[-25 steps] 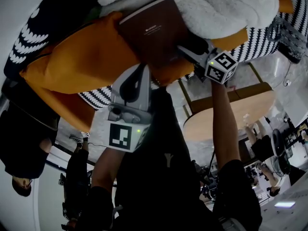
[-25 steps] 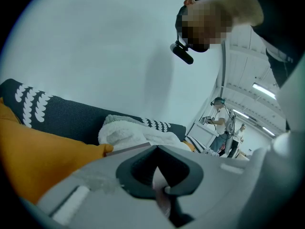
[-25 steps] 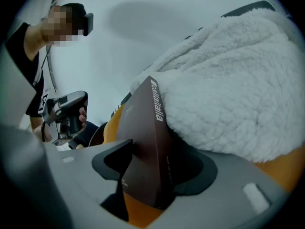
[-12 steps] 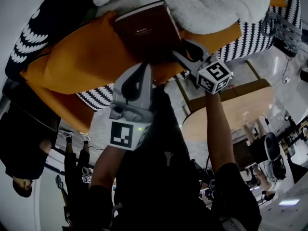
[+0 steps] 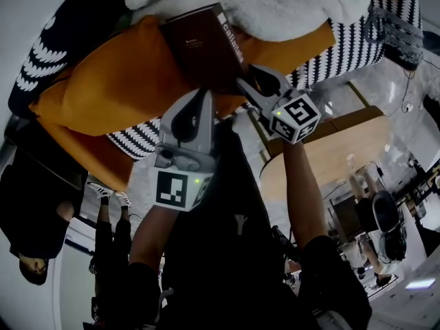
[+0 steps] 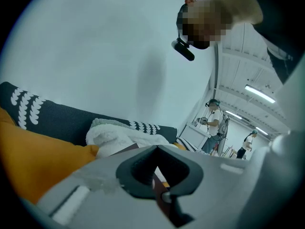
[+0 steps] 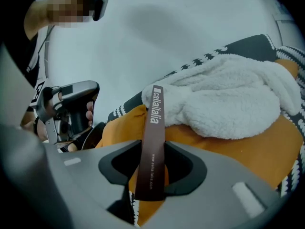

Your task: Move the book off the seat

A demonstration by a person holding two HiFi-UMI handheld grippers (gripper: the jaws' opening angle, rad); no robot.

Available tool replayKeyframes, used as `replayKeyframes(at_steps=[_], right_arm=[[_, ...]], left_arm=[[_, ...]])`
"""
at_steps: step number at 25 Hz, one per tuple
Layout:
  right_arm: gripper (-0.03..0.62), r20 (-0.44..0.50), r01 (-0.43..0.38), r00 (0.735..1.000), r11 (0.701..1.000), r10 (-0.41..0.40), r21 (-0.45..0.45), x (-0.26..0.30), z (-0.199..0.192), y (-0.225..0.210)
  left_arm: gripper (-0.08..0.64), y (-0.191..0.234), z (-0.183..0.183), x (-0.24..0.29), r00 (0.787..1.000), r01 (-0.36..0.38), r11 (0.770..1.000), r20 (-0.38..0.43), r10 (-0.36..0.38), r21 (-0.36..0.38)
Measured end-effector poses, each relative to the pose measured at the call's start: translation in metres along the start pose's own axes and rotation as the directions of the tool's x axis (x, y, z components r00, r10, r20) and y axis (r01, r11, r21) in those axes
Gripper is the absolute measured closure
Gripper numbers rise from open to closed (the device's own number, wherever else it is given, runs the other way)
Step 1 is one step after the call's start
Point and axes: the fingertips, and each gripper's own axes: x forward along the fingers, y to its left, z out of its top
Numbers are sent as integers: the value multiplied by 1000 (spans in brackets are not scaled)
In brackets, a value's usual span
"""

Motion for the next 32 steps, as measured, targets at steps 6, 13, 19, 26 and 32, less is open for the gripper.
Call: replayKeyframes(at_steps=[6,13,19,26,32], right_arm=[[433,-1,57,998,998,-57,-16,-10,-6,12],[436,19,92,996,996,-92,4,-17,-1,20],[437,33,131,991,991,-132,23,-27,4,30],[439,38,188,981,982,-189,31,-37,6,41],[440,21,234,972,971,-235,54,-65,1,56]], left_arm=[[554,-6,-7,-10,1000,17,1000,-13,-18,-1],[554,-6,-4,0,998,64,998,-24,-63,9],[554,-9,10,-2,997,79,997,-13,-79,-2],[554,-18,27,-18,994,105,994,11,-105,28],[554,-39,44,-45,995,91,993,22,-92,70]])
